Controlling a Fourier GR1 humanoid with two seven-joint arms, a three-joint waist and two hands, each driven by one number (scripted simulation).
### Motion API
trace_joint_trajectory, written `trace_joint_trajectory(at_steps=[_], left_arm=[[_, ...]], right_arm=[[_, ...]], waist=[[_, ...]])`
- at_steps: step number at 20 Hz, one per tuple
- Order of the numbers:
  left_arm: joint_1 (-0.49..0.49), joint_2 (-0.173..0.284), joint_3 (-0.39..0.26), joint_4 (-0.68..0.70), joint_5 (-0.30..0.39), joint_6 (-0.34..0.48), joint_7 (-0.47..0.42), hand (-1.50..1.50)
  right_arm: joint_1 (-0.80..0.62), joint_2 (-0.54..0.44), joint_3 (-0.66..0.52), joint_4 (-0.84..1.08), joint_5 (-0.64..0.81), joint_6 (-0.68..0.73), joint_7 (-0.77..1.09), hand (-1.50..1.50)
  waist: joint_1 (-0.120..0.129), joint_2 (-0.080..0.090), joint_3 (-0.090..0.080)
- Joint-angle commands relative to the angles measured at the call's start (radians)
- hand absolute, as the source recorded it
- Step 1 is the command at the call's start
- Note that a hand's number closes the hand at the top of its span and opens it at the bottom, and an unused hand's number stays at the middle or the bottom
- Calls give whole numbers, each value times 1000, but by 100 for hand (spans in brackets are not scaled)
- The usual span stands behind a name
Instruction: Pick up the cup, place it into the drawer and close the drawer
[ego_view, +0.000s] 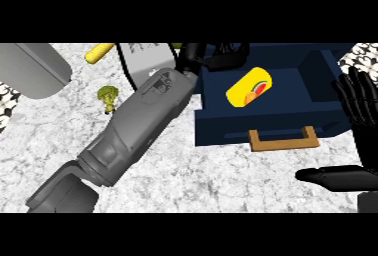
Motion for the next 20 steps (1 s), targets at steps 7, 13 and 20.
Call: trace_joint_trajectory(at_steps=[7, 13, 20], left_arm=[[-28, 0, -195, 89, 25, 30, 85, -150], [78, 0, -292, -15, 74, 149, 20, -150], [-7, 0, -222, -53, 140, 142, -67, -150]], right_arm=[[-34, 4, 14, 2, 4, -5, 16, -150], [-48, 1, 7, 20, -20, 13, 0, -150], [6, 5, 8, -29, -211, 129, 36, 150]], waist=[[-27, 7, 0], [-28, 8, 0], [-6, 0, 0]])
